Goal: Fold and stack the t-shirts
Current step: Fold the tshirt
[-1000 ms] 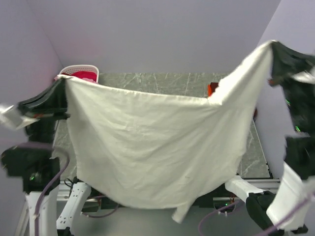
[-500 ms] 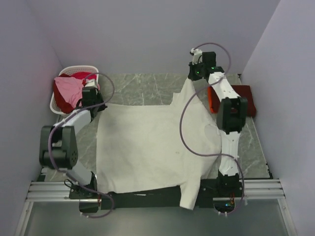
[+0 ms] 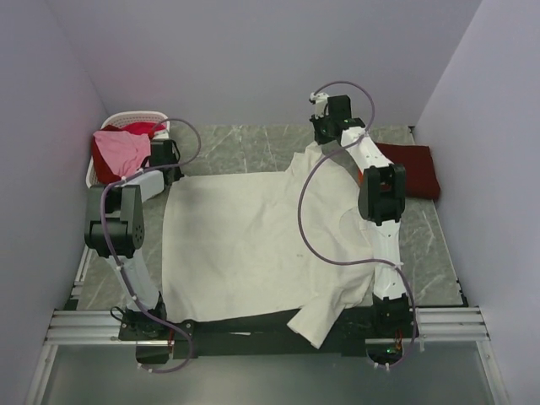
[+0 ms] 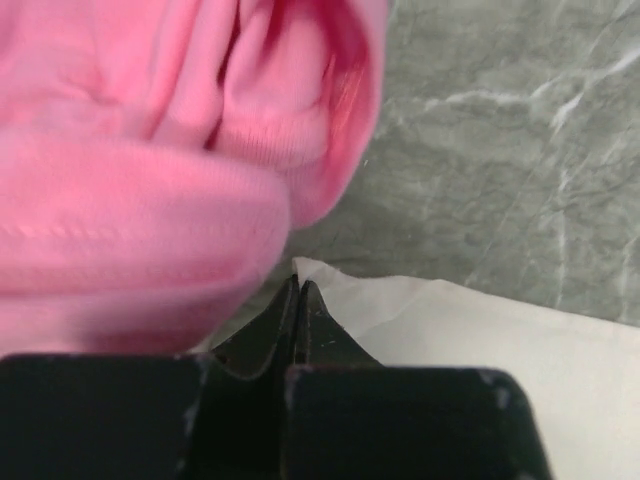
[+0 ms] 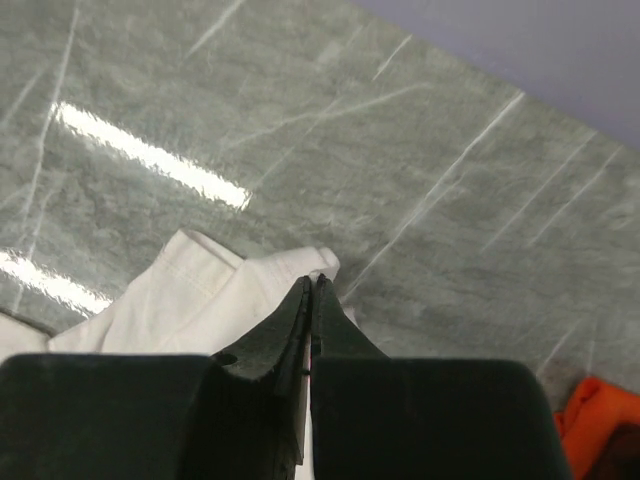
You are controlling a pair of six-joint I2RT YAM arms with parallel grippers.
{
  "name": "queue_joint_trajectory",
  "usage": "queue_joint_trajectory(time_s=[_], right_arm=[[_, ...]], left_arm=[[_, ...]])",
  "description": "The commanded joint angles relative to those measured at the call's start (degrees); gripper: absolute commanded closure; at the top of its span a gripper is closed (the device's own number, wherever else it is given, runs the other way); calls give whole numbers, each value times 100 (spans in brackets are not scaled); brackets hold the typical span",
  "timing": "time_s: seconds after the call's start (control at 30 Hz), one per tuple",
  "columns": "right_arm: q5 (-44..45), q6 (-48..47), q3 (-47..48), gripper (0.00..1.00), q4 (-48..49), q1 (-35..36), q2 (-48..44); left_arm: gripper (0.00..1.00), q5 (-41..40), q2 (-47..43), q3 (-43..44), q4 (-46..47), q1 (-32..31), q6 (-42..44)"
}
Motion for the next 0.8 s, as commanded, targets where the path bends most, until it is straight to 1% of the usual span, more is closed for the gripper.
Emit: queue_joint_trajectory(time_s=[0.0, 0.17, 0.37, 0.43, 0.63, 0.77], right_arm=[[8, -37, 409, 100, 220, -27, -505], [-159, 7, 148, 100, 395, -79, -943], [-589, 138, -221, 100, 387, -176, -1383], [-747, 147, -458, 100, 396, -185, -1515], [-1002, 182, -1398, 100, 580, -185, -2383], [-1143, 182, -1996, 100, 703, -202, -2859]], left_arm=[[100, -118, -21, 517, -11, 14, 190], [100, -47, -73, 850, -90, 14, 269], [100, 76, -153, 1001, -134, 23, 436], [100, 120, -127, 966, -134, 49, 471], [100, 155, -30, 860, -91, 75, 463], [100, 278, -117, 782, 24, 75, 410]])
